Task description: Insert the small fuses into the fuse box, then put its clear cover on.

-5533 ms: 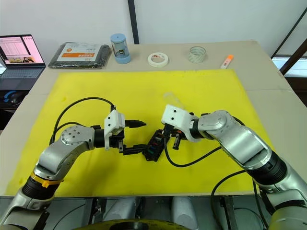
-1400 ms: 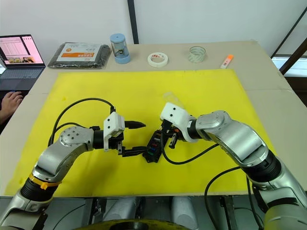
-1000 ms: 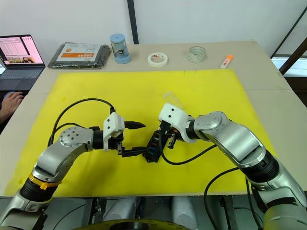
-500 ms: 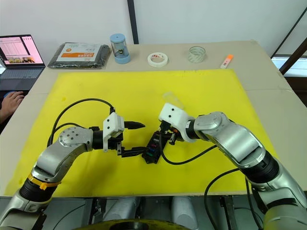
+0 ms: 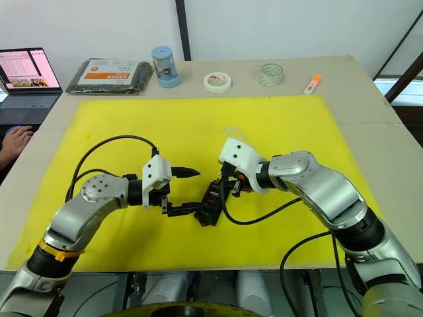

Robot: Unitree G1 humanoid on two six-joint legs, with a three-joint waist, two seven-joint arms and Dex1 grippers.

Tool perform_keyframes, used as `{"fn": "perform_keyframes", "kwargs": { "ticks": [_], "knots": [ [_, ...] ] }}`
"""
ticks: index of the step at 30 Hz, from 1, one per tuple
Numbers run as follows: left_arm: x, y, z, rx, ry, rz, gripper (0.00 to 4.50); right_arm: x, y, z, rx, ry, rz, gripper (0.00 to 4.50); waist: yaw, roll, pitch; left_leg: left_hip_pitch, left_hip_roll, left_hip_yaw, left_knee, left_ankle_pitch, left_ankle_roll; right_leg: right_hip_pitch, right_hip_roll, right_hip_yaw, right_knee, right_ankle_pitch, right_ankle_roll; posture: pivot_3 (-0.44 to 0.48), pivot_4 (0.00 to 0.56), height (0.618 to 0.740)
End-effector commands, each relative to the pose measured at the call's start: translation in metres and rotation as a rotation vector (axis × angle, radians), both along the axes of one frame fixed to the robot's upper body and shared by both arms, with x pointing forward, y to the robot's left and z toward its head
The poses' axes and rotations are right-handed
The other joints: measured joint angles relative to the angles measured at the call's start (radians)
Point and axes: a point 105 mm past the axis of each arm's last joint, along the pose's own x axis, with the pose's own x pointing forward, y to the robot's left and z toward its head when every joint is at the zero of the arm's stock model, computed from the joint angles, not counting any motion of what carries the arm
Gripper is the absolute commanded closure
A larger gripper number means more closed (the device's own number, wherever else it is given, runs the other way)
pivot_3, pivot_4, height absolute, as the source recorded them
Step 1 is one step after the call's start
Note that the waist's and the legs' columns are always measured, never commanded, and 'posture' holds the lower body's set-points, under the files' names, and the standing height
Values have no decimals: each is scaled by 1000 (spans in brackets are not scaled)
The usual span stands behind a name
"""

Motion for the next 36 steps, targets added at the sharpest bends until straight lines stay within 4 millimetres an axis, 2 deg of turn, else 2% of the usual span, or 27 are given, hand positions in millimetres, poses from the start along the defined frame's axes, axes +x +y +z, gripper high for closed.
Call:
{"fn": "perform_keyframes", "kwargs": {
  "ticks": [1,9,13,14,15,24,36],
  "knots": [
    [-2,-1,3,-5,-29,-16,0,3,-2,17,30,-64,6,3107,0,0,0,0,0,0,0,0,0,0,0,0,0,0,0,0,150,740],
    [-2,0,3,-5,-31,-23,0,5,-4,25,84,-64,-20,3107,0,0,0,0,0,0,0,0,0,0,0,0,0,0,0,0,150,740],
    [0,1,4,-4,-32,-22,0,8,-5,26,116,-59,-49,3951,0,0,0,0,0,0,0,0,0,0,0,0,0,0,0,0,150,740],
    [0,1,4,-4,-32,-23,0,8,-4,25,119,-57,-48,4359,0,0,0,0,0,0,0,0,0,0,0,0,0,0,0,0,150,740],
    [0,1,4,-3,-33,-23,0,7,-3,24,121,-55,-48,4435,0,0,0,0,0,0,0,0,0,0,0,0,0,0,0,0,150,740],
    [-3,-1,4,2,-33,-27,0,-1,2,5,96,-23,-35,4435,0,0,0,0,0,0,0,0,0,0,0,0,0,0,0,0,150,740],
    [-2,3,2,10,-30,-26,0,-9,6,-6,78,2,-12,4435,0,0,0,0,0,0,0,0,0,0,0,0,0,0,0,0,150,740]
  ]
}}
